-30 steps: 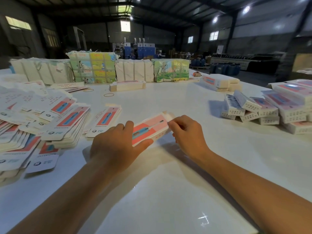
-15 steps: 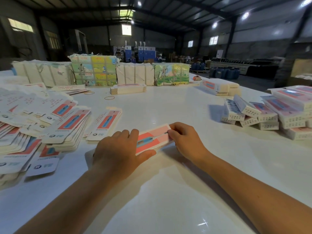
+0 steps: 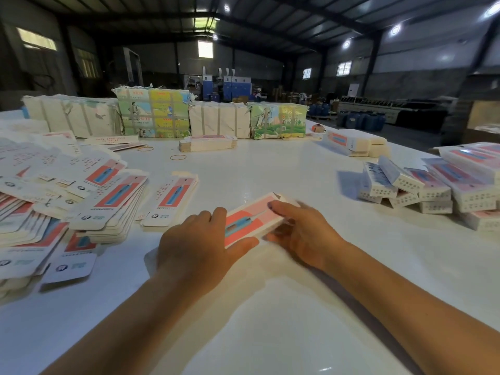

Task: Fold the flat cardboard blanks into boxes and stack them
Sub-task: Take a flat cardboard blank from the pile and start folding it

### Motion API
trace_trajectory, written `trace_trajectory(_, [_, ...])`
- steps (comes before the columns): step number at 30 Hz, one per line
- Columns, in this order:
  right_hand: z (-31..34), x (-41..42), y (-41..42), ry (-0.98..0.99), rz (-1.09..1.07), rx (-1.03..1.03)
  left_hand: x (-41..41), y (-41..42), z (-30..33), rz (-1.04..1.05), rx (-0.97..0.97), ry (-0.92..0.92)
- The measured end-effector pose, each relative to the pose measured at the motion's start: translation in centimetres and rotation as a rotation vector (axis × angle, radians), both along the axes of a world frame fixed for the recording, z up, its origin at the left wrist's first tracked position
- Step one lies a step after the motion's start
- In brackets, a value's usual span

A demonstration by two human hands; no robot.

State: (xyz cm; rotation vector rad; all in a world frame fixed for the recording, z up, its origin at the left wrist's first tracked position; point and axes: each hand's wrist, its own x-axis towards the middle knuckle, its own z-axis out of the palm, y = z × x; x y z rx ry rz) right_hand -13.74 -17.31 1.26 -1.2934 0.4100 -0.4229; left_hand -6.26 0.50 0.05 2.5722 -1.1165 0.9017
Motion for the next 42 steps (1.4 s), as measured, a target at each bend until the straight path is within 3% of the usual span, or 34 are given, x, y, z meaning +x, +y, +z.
trace_trajectory(1, [0.0,0.1,0.3,-0.029,0.053,0.119,-0.2,-0.1,0.1,-0.006,-0.008,-0.009])
trace_trajectory(3, [-0.3,0.1,0.6,-0.047,0.012,-0.006,-0.4,-0.1,0.4,-0.014,-0.035,-0.002])
trace_trajectory(7, [-0.9,-0.5,1.3,0.059,-0.167,-0.95,-0.6,-0.2,0.4,-0.11,-0.114,-0.043])
trace_trajectory(9, [-0.9,-0.7,1.4,0.069,-0.201,-1.101,-0.5,-0.2,0.2,-0.13,-0.124,-0.048])
trace_trajectory(11, [-0.7,-0.8,1.5,0.007,-0.172,-0.977,-0.5,0.0,0.1,-0.133,-0.131,-0.055])
trace_trajectory(15, [0.0,-0.4,1.3,-0.109,-0.148,-0.381,-0.6,0.2,0.4,-0.158,-0.156,-0.058])
trace_trajectory(18, [0.2,-0.2,0.7,-0.127,-0.121,-0.235,-0.7,0.1,0.6,-0.178,-0.169,-0.06])
trace_trajectory(22, [0.1,-0.7,0.9,-0.178,-0.052,-0.361,-0.6,0.2,0.6,-0.184,-0.149,-0.078])
trace_trajectory(27, [-0.2,-0.7,0.8,-0.171,-0.184,-0.61,-0.6,0.2,0.7,-0.169,-0.144,-0.087])
trace_trajectory(37, [-0.3,-1.6,1.4,-0.114,-0.231,-1.013,-1.0,-0.2,0.6,-0.14,-0.101,-0.177])
trace_trajectory(40, [-0.1,-1.5,1.5,-0.088,-0.201,-1.006,-0.9,-0.2,0.5,-0.131,-0.103,-0.181])
trace_trajectory(42, [0.0,-1.3,1.8,-0.095,-0.137,-0.887,-0.6,-0.1,0.5,-0.127,-0.12,-0.168])
